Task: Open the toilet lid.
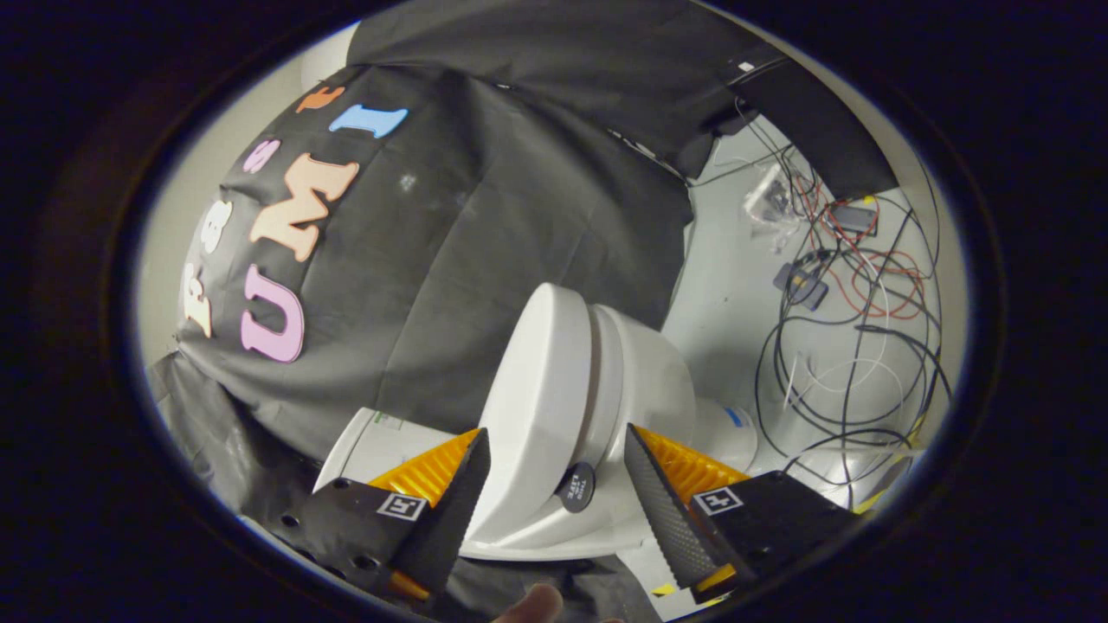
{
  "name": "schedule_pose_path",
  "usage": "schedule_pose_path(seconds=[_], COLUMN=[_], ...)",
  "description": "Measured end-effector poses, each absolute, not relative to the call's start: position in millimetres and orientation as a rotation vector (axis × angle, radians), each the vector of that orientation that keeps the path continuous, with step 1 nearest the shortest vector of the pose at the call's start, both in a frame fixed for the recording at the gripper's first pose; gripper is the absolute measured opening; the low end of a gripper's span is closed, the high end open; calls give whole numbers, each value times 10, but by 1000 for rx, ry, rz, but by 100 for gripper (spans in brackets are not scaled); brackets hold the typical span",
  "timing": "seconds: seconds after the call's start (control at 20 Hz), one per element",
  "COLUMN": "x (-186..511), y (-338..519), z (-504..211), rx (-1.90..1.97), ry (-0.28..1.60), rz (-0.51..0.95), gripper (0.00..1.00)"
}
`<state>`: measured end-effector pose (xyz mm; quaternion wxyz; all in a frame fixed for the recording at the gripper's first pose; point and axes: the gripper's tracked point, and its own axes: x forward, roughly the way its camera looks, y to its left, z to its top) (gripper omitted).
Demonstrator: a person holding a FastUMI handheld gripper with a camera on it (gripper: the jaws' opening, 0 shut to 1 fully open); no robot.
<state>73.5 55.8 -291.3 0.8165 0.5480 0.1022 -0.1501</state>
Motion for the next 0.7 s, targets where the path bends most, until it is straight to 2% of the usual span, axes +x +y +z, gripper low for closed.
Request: schedule_pose_path(seconds=[0.15,0.25,0.3,0.5,0.7], x=[799,830,829,957,983], y=[585,733,889,857,930], z=[-3166,-3412,-3549,-3412,-3385], rx=[1246,1287,1268,1390,1470], ry=[264,376,434,345,389], rz=[-352,-373,-329,-313,-345], gripper=[96,83,77,49,16])
